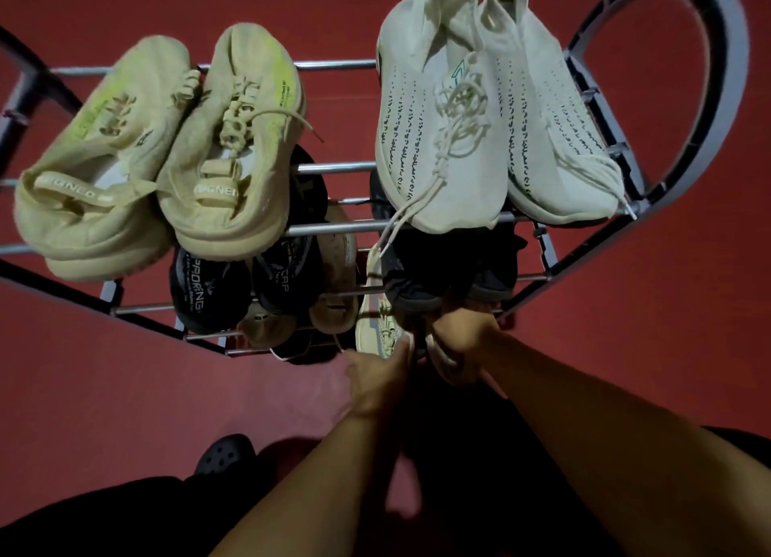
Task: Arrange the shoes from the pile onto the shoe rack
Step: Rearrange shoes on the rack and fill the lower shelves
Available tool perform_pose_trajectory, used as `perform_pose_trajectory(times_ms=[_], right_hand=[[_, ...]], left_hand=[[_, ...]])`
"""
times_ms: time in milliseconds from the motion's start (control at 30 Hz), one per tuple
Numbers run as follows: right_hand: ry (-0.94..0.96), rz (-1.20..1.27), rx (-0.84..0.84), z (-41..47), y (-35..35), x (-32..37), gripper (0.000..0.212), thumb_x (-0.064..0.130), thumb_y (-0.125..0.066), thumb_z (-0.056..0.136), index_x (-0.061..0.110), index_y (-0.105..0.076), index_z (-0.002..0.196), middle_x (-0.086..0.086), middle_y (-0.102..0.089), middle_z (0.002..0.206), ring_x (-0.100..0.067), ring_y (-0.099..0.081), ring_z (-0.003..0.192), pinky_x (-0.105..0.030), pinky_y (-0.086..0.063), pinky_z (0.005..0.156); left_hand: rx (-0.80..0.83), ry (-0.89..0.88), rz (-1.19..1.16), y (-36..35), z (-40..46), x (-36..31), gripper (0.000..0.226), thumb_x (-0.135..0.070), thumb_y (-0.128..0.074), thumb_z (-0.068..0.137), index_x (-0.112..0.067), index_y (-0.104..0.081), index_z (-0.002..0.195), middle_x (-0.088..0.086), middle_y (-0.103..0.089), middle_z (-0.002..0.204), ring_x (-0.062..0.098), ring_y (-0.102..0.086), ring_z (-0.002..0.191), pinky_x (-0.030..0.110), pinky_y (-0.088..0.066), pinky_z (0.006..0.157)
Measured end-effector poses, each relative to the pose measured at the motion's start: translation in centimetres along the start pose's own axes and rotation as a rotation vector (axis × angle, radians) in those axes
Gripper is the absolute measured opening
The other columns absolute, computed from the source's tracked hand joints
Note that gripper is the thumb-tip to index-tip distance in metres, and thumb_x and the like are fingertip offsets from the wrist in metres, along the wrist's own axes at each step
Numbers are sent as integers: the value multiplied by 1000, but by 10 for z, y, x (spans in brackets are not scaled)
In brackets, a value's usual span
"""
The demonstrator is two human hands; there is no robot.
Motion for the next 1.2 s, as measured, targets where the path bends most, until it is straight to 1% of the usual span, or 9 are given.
perform_pose_trajectory(times_ms=[67, 267, 433, 567, 700, 833, 967, 1067, 1200], right_hand=[[30, -19, 61, 3, 3, 5, 42, 30, -42, 100, 10, -48, 137, -13, -51, 141, -31, -50, 129, -38, -41, 103], [76, -181, 122, 11, 5, 16, 46, 32, -56, 95, 8, -54, 133, -17, -53, 138, -34, -49, 129, -42, -37, 107], [75, -237, 101, 3, 4, 27, 52, 47, -58, 91, 12, -58, 131, -14, -57, 135, -33, -52, 125, -40, -39, 106], [19, -230, 117, -4, 4, 23, 62, 50, -58, 91, 9, -53, 136, -16, -53, 140, -33, -49, 130, -41, -39, 109], [177, -432, -87, -18, -5, 18, 97, 80, -43, 73, 22, -34, 150, -14, -39, 153, -29, -39, 139, -36, -31, 113], [202, -424, -175, -23, -15, 14, 105, 91, -25, 67, 20, -42, 143, -12, -58, 136, -28, -52, 127, -34, -37, 103], [201, -368, -169, -13, -17, 15, 94, 83, -45, 73, 23, -41, 146, -8, -49, 147, -26, -42, 137, -38, -32, 112], [226, -337, -180, 1, -19, 9, 104, 90, -33, 64, 25, -44, 144, -6, -46, 150, -24, -38, 141, -40, -29, 115], [248, -443, -129, -17, -16, 23, 82, 71, -54, 82, 14, -47, 140, -13, -50, 145, -30, -44, 135, -38, -34, 111]], left_hand=[[11, -85, -103, 1, 4, -6, 81, -52, -77, 76, -5, -32, 125, 15, -56, 124, 29, -60, 107, 43, -53, 94], [62, -116, -237, 3, 16, -1, 57, -37, -72, 89, -11, -30, 117, -3, -56, 99, 8, -60, 87, 24, -53, 77], [108, -105, -315, 11, 26, 6, 46, -38, -76, 85, -7, -51, 108, 5, -69, 96, 20, -70, 87, 39, -60, 82], [252, -60, -352, 6, 23, 19, 69, -47, -88, 68, -4, -58, 113, 15, -75, 92, 27, -75, 81, 41, -63, 70], [343, -124, -431, 12, 15, 20, 21, -5, -72, 89, 2, -64, 106, 6, -75, 77, 21, -72, 70, 28, -60, 60], [336, -81, -424, 19, 18, 25, 34, -10, -74, 89, -5, -49, 111, 8, -70, 74, 12, -68, 55, 28, -56, 54], [345, -42, -430, 22, 20, 29, 45, -13, -75, 88, -3, -44, 120, 13, -68, 80, 18, -65, 58, 30, -55, 56], [371, -37, -460, 25, 17, 29, 45, -10, -74, 89, -2, -45, 122, 14, -70, 88, 20, -68, 64, 31, -58, 58], [381, -32, -398, 30, 14, 35, 43, -8, -76, 86, -3, -47, 118, 9, -69, 79, 16, -67, 57, 29, -54, 54]])
Point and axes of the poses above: each hand's wrist, its own z-axis towards the middle knuckle, its own y-axis out of the back of the hand, x = y × z, the point moved 3 cm from there along z, towards the middle knuckle
